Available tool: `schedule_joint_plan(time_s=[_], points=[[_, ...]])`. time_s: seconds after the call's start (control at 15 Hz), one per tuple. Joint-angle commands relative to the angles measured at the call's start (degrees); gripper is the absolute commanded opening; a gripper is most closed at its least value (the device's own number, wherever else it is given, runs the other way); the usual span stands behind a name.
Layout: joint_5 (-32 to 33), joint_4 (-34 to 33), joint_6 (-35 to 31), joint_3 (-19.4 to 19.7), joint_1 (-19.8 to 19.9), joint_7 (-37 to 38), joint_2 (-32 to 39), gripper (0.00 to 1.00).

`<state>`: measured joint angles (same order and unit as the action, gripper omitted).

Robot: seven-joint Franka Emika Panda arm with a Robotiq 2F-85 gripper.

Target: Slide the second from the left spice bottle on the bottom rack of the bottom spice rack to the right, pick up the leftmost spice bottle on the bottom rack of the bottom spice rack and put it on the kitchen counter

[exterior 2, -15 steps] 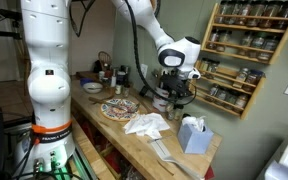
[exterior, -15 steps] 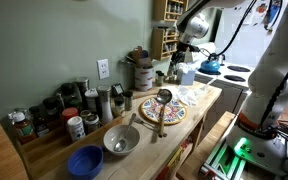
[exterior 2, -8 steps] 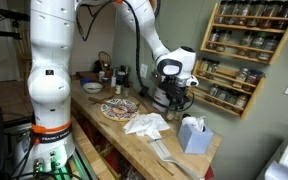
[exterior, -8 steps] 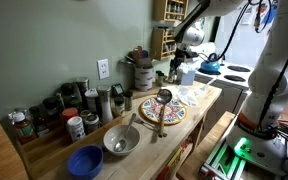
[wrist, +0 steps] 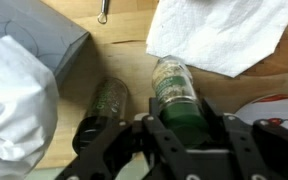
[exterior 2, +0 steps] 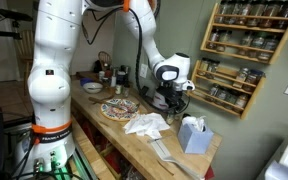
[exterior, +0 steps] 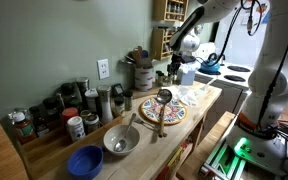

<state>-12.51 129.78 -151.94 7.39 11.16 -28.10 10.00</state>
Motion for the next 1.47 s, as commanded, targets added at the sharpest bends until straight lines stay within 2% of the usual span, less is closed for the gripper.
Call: schedule_joint_plan(time_s=[0.0,0.33,0.47,0.6,0.8,0.93,1.07,1.13,1.2,1.27,1.4], points=[[3.2,0.1,-3.1,-0.3,0.0,5.1,1.4,0.21],[3.2,-0.1,-5.0,-1.0,0.5,6.9,2.7,0.21],[3.7,-0.1,-4.5,-1.0,0.6,7.2,2.6,0.71],[3.4,0.3,-4.3,-1.0,0.8,6.8,1.4,0.77],[0.4,0.7,-3.0,-2.0,2.1,4.1,-1.5,1.00],[-0.7,1.1,-2.6,-2.1,2.8,2.3,-3.8,1.00],[-4.9,0.9,-2.1,-2.5,3.9,-2.6,-6.0,1.00],[-8.2,0.5,-2.3,-2.6,4.4,-6.5,-6.8,0.93],[-11.0,0.1,-2.8,-2.4,4.7,-9.6,-7.3,0.75],[-14.3,-0.5,-3.0,-2.1,5.0,-13.0,-7.6,0.75],[-19.3,-1.6,-3.6,-1.4,5.6,-18.5,-7.7,0.59]])
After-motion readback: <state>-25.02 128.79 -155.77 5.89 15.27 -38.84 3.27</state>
